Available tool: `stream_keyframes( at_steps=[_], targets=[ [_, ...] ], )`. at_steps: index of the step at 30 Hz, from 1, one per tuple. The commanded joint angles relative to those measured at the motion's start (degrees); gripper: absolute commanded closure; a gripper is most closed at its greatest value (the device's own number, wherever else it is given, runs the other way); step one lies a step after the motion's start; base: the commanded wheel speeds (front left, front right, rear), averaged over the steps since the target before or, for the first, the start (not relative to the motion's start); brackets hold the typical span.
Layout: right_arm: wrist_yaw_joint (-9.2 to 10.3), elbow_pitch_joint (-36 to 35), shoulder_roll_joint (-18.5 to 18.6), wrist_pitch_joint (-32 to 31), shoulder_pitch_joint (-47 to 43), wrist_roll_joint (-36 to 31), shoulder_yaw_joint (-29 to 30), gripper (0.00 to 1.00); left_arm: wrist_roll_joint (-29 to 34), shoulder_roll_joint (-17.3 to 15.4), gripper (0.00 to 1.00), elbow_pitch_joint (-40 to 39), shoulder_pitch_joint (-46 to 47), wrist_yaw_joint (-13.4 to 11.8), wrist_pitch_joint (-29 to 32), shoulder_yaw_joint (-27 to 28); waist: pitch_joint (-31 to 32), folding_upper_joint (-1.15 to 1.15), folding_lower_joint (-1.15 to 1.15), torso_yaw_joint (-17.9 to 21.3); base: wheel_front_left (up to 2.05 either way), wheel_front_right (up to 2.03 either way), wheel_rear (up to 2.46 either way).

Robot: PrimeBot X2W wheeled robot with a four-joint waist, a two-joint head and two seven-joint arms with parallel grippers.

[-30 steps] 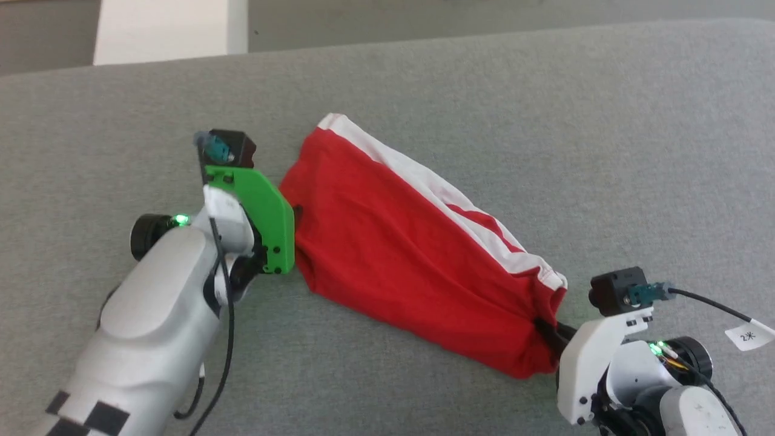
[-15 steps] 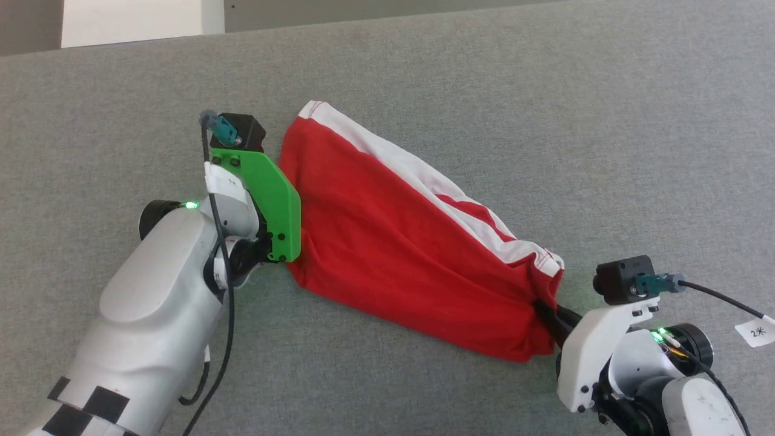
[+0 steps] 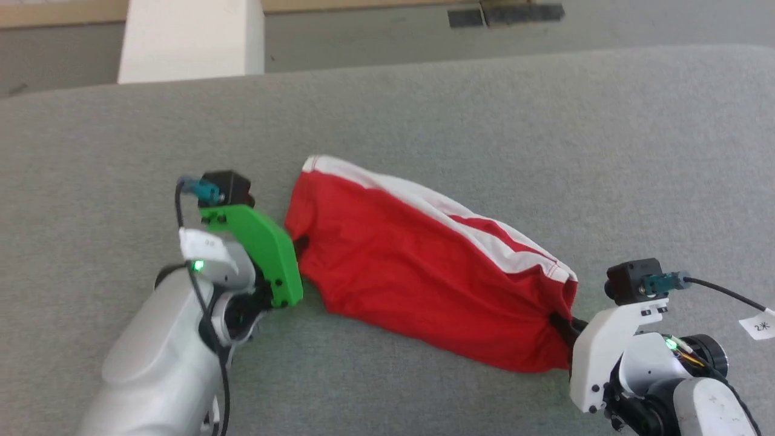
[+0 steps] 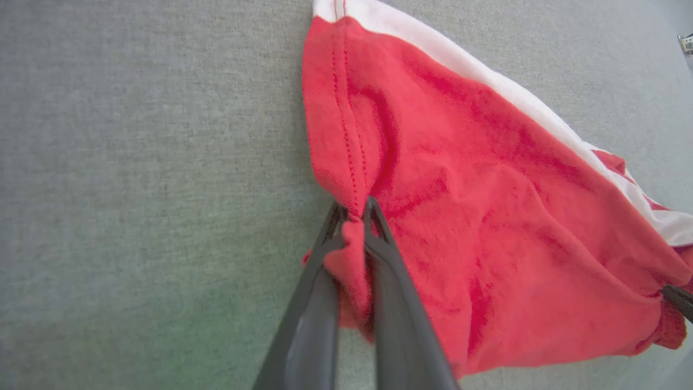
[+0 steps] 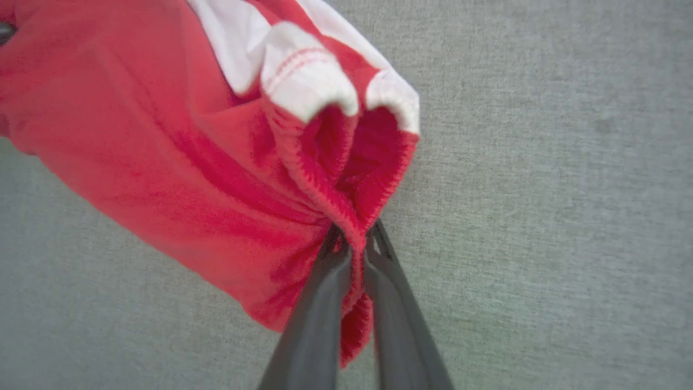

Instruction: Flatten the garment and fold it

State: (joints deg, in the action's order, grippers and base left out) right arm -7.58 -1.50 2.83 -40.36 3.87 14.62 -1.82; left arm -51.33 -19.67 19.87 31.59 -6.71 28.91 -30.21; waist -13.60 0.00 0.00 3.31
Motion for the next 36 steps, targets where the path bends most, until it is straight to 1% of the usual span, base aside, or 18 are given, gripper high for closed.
stream_keyframes(
  at_steps=[1,5,8,11,17,21,24,25,26,27,28,32,35,36],
  targets=[
    [0.09,-0.48,0.06,-0.83,-0.10,-0.35,0.21,1.00,-0.43,-0.42,1.00,-0.99,-2.07,-0.66,-0.68,0.38,3.26,0.00,0.00,-2.48,0.00,0.00,0.00],
    [0.09,-0.64,2.13,-3.58,-0.64,-0.01,0.23,1.00,-1.78,-0.35,1.00,-5.27,-7.50,-2.31,-2.09,1.19,5.47,0.00,0.00,-4.40,0.00,0.00,0.00],
    [0.09,-0.36,3.94,-5.06,-1.06,1.15,0.44,1.00,-2.29,-0.55,1.00,-9.03,-11.99,-4.08,-3.54,1.81,6.68,0.00,0.00,-5.84,0.00,0.00,0.00],
    [0.09,0.14,5.21,-6.13,-1.40,2.25,1.05,1.00,-2.48,-0.69,1.00,-12.46,-15.94,-5.66,-4.26,1.76,7.24,0.00,0.00,-7.11,0.00,0.00,0.00],
    [0.09,1.70,7.85,-8.02,-1.15,3.26,1.72,1.00,-4.04,0.39,1.00,-18.29,-24.15,-9.30,-6.20,2.43,7.45,0.00,0.00,-8.61,0.00,0.00,0.00],
    [0.09,2.91,9.38,-8.58,-0.45,3.10,2.96,1.00,-4.58,1.19,1.00,-19.70,-27.20,-10.53,-6.77,2.14,7.08,0.00,0.00,-9.01,0.00,0.00,0.00],
    [0.09,4.01,9.55,-9.31,0.11,3.40,3.58,1.00,-4.90,1.94,1.00,-19.82,-27.73,-10.79,-7.15,2.06,6.80,0.00,0.00,-9.09,0.00,0.00,0.00],
    [0.09,4.38,9.69,-9.40,0.30,3.37,3.54,1.00,-4.85,2.09,0.17,-19.73,-27.63,-10.78,-7.24,1.97,6.72,0.00,0.00,-9.10,0.00,0.00,0.00],
    [0.09,4.67,9.70,-9.40,0.42,3.60,3.42,0.93,-4.67,2.12,0.00,-19.61,-27.48,-10.81,-7.35,1.90,6.71,0.00,0.00,-9.09,0.00,0.00,0.00],
    [0.09,4.89,9.60,-9.25,0.53,3.91,3.34,0.25,-4.51,2.09,0.00,-19.48,-27.28,-10.88,-7.47,1.92,6.69,0.00,0.00,-9.05,0.00,0.00,0.00],
    [0.09,4.96,9.58,-9.08,0.57,3.98,3.25,0.00,-4.09,1.82,0.00,-19.39,-27.05,-11.04,-7.63,1.94,6.67,0.00,0.00,-9.01,0.00,0.00,0.00],
    [0.09,3.41,9.16,-7.98,-0.13,4.58,3.56,0.00,-3.18,0.52,0.00,-20.35,-26.34,-11.42,-9.47,3.76,6.90,0.00,0.00,-8.85,0.00,0.00,0.00],
    [0.09,0.51,8.45,-6.63,-1.46,4.89,4.68,0.00,-1.11,-1.66,0.00,-21.40,-25.67,-11.78,-12.75,6.10,7.31,0.00,0.00,-8.71,0.00,0.00,0.00],
    [0.09,-0.48,8.14,-6.21,-1.89,4.88,4.92,0.00,-0.28,-2.33,0.00,-21.73,-25.38,-11.44,-14.23,6.75,7.40,0.00,0.00,-8.63,0.00,0.00,0.00]
  ],
)
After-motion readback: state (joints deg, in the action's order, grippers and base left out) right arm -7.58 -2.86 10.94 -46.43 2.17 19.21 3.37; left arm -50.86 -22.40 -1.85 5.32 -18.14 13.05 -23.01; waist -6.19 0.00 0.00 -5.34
